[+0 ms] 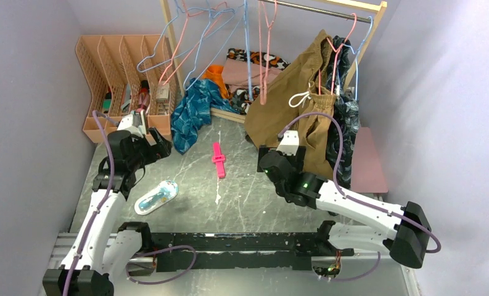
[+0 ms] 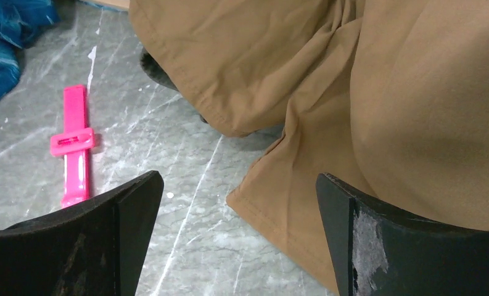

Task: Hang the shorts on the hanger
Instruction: Adjust the shorts at the center of the board.

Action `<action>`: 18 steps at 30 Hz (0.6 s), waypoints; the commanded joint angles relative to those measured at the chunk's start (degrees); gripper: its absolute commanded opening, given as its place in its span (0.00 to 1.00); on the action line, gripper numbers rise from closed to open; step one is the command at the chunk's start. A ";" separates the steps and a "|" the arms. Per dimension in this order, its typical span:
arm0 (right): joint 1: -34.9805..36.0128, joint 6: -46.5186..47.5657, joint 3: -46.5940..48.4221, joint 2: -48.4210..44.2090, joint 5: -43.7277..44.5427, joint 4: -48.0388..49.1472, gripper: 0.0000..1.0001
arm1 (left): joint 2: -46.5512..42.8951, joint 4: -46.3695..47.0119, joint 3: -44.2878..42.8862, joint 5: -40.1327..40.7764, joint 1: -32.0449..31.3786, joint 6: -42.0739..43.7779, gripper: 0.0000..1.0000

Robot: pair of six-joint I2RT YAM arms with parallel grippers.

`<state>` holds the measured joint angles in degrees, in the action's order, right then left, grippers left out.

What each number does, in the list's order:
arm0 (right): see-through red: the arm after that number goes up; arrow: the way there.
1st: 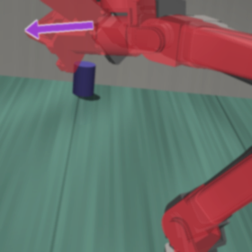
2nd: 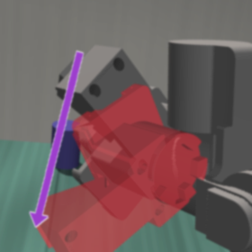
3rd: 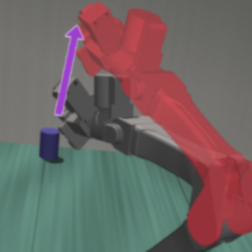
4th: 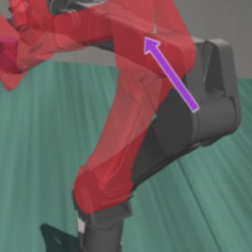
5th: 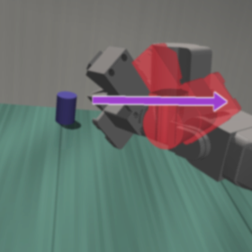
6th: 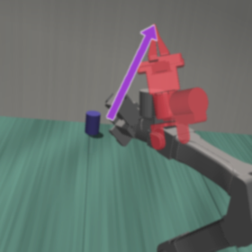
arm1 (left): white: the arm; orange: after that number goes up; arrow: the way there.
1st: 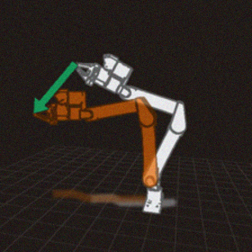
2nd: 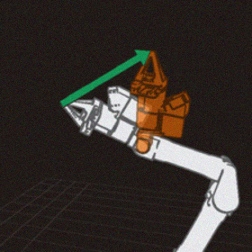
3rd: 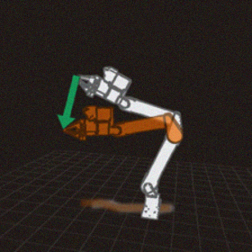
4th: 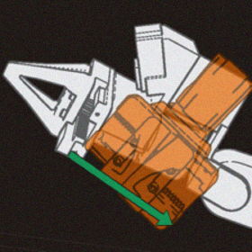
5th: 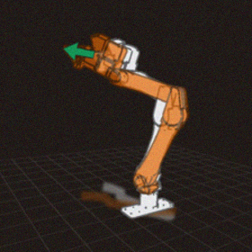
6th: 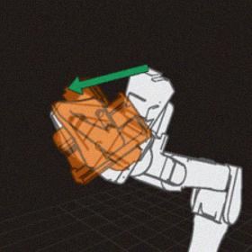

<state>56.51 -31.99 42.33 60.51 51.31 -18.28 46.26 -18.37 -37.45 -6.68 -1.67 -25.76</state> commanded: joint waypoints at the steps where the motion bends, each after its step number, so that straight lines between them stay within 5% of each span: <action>1: -0.17 2.90 2.05 -0.05 -0.98 -0.86 1.00 | 0.91 0.81 -1.71 1.50 -2.06 1.66 0.99; 7: -0.17 13.93 -2.85 -8.94 -14.20 9.29 1.00 | -0.72 1.44 -1.48 2.86 -2.75 2.58 0.99; 12: -0.26 14.25 -1.58 -9.23 -12.17 8.70 1.00 | -1.98 0.02 -2.72 11.93 -8.39 6.41 0.99; 18: -0.26 10.76 -1.39 -4.80 -5.88 11.13 0.98 | -4.04 0.77 -2.02 12.55 -9.04 6.74 0.99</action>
<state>56.47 -19.38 40.51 53.82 40.27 -10.24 44.01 -18.72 -38.37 3.01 -10.35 -20.62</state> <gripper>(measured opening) 0.994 0.991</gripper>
